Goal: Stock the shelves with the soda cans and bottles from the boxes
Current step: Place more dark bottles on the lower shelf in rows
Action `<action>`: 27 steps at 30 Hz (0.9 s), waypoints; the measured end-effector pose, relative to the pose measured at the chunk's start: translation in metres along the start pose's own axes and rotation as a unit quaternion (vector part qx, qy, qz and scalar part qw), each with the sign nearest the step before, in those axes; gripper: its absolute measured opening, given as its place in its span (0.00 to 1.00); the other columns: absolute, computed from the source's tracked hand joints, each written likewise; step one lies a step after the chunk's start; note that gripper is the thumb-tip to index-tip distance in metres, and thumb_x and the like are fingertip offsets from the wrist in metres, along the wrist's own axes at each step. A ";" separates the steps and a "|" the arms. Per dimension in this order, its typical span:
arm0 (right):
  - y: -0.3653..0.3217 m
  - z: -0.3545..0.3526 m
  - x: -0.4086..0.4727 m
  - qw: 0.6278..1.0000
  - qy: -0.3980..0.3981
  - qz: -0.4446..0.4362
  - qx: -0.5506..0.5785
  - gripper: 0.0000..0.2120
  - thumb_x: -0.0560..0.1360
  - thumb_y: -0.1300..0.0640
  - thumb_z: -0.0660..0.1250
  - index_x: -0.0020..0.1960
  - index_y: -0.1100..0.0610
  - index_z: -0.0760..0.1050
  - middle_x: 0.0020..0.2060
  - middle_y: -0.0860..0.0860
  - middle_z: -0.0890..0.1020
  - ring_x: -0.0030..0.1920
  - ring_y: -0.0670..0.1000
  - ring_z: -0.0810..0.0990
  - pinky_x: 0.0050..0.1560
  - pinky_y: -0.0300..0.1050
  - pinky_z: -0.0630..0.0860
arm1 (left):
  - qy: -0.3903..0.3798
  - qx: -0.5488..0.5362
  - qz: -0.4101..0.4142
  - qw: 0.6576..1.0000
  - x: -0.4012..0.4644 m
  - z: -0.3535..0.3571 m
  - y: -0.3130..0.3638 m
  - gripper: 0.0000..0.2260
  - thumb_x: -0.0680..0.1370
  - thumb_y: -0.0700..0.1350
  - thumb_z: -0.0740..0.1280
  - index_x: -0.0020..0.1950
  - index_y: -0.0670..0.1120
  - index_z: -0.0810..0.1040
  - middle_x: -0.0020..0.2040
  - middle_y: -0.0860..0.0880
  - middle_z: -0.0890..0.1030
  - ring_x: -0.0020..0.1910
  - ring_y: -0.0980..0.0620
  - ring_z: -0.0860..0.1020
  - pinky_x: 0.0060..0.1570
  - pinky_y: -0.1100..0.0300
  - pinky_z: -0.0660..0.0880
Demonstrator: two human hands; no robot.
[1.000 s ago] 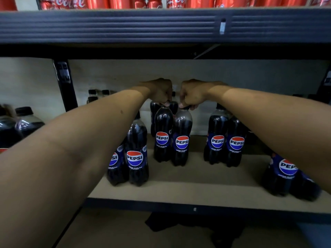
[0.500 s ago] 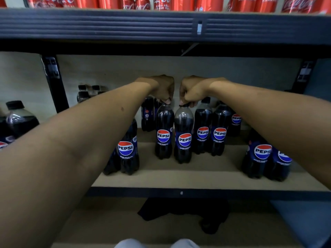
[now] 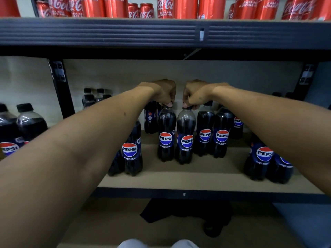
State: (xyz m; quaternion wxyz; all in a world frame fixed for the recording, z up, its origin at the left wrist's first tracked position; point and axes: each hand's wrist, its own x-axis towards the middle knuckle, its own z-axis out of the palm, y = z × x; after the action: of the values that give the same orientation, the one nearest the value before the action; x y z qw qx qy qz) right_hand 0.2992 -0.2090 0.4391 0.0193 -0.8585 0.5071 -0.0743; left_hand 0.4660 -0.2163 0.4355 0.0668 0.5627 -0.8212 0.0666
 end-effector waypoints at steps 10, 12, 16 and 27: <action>0.006 0.001 0.007 1.000 -0.005 -0.001 0.017 0.07 0.77 0.56 0.69 0.47 0.60 0.82 0.40 0.54 0.86 0.38 0.50 0.86 0.40 0.40 0.81 | -0.010 -0.013 -0.009 1.000 -0.003 -0.001 0.003 0.06 0.74 0.43 0.72 0.51 0.46 0.82 0.47 0.49 0.83 0.44 0.51 0.82 0.50 0.54 0.79; 0.008 0.000 0.007 0.999 -0.010 0.002 0.033 0.06 0.77 0.57 0.70 0.49 0.60 0.82 0.41 0.54 0.86 0.38 0.49 0.86 0.38 0.39 0.81 | -0.015 -0.014 -0.010 1.000 -0.002 -0.001 0.003 0.07 0.74 0.43 0.72 0.51 0.46 0.82 0.47 0.48 0.84 0.44 0.50 0.82 0.52 0.52 0.80; 0.011 0.000 0.008 0.999 -0.011 -0.005 0.039 0.07 0.77 0.57 0.70 0.51 0.60 0.82 0.42 0.53 0.86 0.38 0.48 0.86 0.39 0.39 0.81 | -0.028 -0.012 -0.011 0.999 -0.005 -0.004 0.005 0.02 0.75 0.43 0.71 0.47 0.48 0.81 0.46 0.48 0.84 0.43 0.50 0.83 0.48 0.55 0.80; 0.013 0.000 0.008 0.998 -0.017 -0.011 0.053 0.07 0.77 0.55 0.70 0.50 0.58 0.82 0.43 0.53 0.86 0.40 0.50 0.86 0.42 0.43 0.83 | -0.083 -0.064 -0.028 0.994 -0.009 -0.014 0.004 0.08 0.76 0.45 0.71 0.54 0.44 0.81 0.46 0.49 0.83 0.44 0.53 0.83 0.48 0.59 0.78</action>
State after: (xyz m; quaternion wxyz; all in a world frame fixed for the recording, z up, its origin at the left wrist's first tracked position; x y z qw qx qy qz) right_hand 0.2916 -0.2225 0.4384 0.0727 -0.8629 0.4926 -0.0861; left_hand 0.4656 -0.2041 0.4474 0.0361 0.5837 -0.8104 -0.0346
